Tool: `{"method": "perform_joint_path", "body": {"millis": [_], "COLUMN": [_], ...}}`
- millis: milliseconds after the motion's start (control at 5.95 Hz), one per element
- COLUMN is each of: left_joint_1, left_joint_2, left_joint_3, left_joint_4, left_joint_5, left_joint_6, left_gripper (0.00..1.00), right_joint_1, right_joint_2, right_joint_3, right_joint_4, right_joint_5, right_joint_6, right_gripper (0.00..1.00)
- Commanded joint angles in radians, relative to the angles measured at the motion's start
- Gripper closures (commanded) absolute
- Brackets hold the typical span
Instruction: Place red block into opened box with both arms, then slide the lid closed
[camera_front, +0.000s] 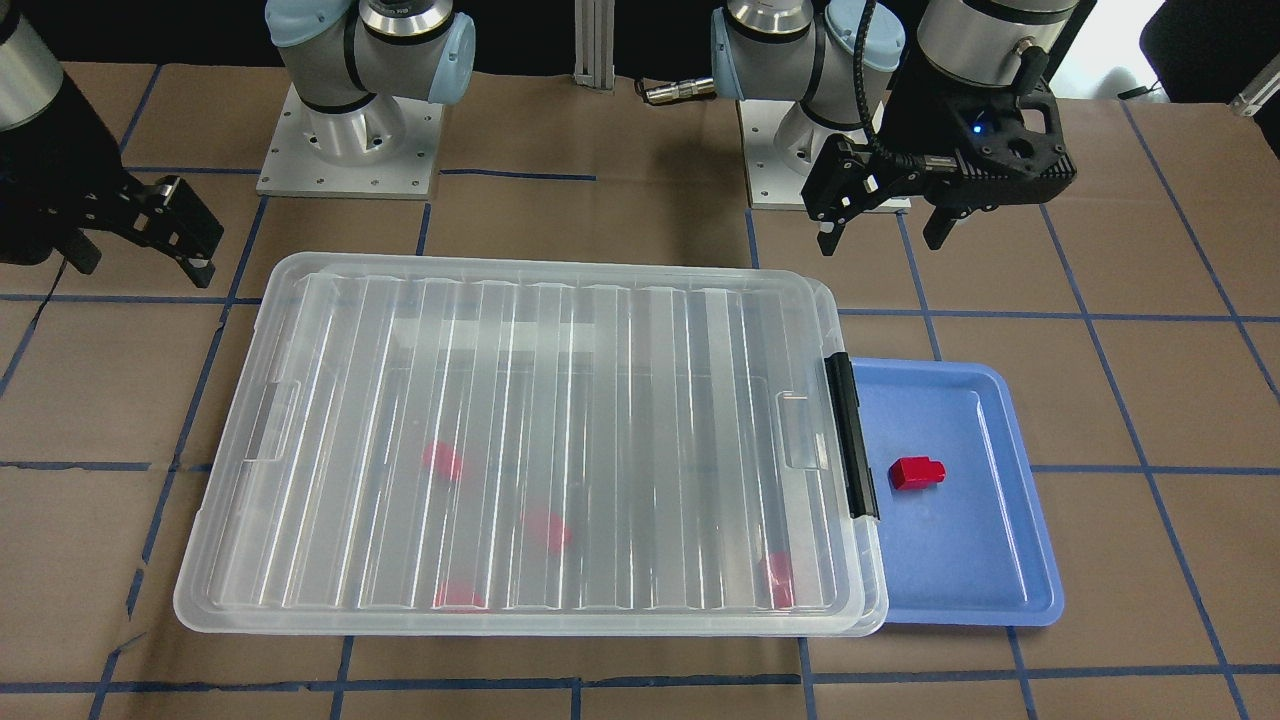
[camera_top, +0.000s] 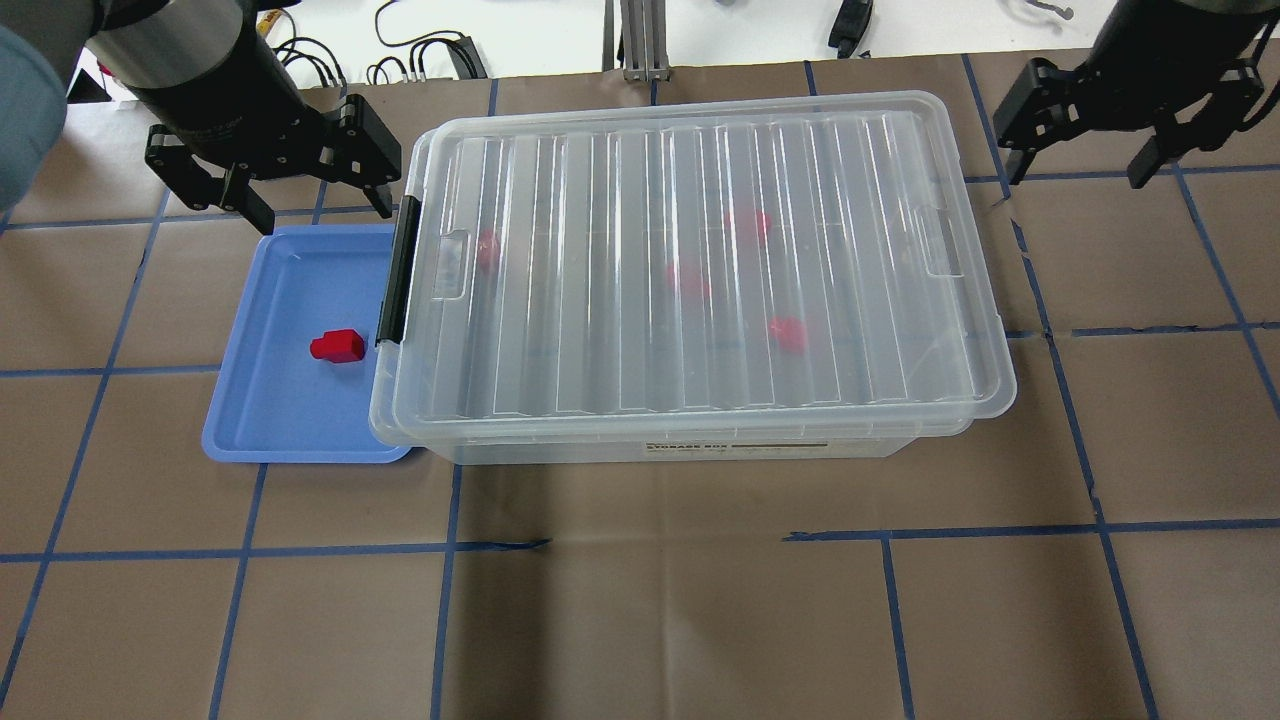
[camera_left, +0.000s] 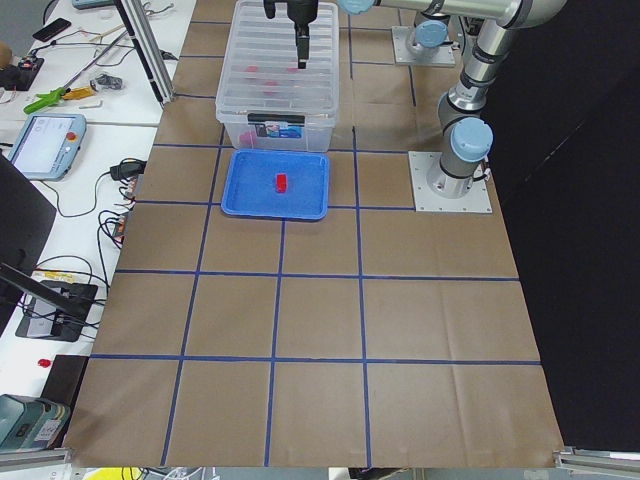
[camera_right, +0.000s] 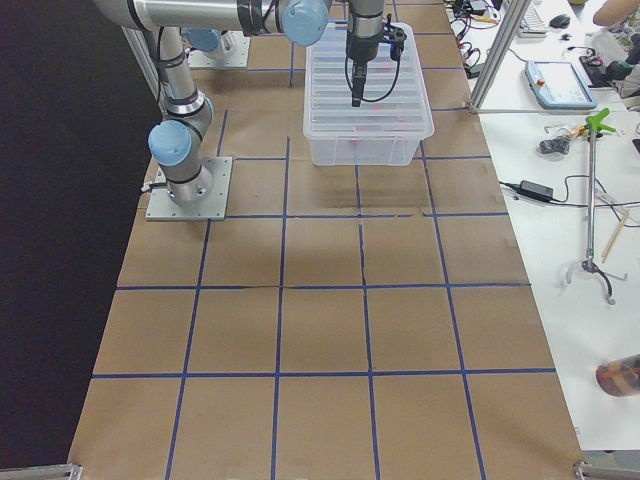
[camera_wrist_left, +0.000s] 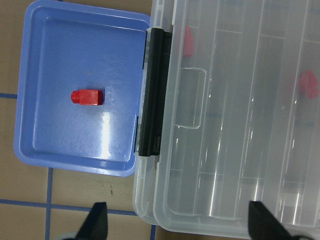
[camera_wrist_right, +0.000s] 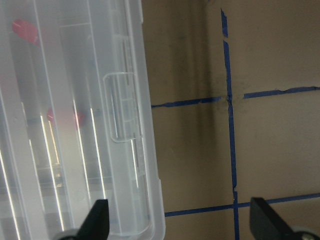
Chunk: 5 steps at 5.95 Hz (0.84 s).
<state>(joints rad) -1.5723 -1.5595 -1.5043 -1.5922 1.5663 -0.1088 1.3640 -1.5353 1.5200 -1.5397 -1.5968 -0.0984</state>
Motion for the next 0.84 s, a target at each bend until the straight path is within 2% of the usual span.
{"method": "perform_joint_path", "body": {"millis": [0,336,672], "left_joint_1": [0.0,0.0,0.0], "left_joint_2": [0.001,0.001,0.001], "left_joint_3": [-0.001,0.001,-0.001], "left_joint_4": [0.0,0.0,0.0], "left_joint_5": [0.001,0.0,0.0], "left_joint_6": [-0.002,-0.002,-0.002], "left_gripper": [0.02,0.02,0.02], "right_joint_1": [-0.033,-0.025,-0.02], "right_joint_2": [-0.002,-0.002,0.038], "right_joint_3": [0.133,0.239,0.249], "right_joint_4": [-0.105,-0.222,-0.252], "right_joint_5": [0.0,0.003,0.003], "right_joint_6": [-0.024,-0.029,-0.037], "right_gripper": [0.0,0.0,0.0]}}
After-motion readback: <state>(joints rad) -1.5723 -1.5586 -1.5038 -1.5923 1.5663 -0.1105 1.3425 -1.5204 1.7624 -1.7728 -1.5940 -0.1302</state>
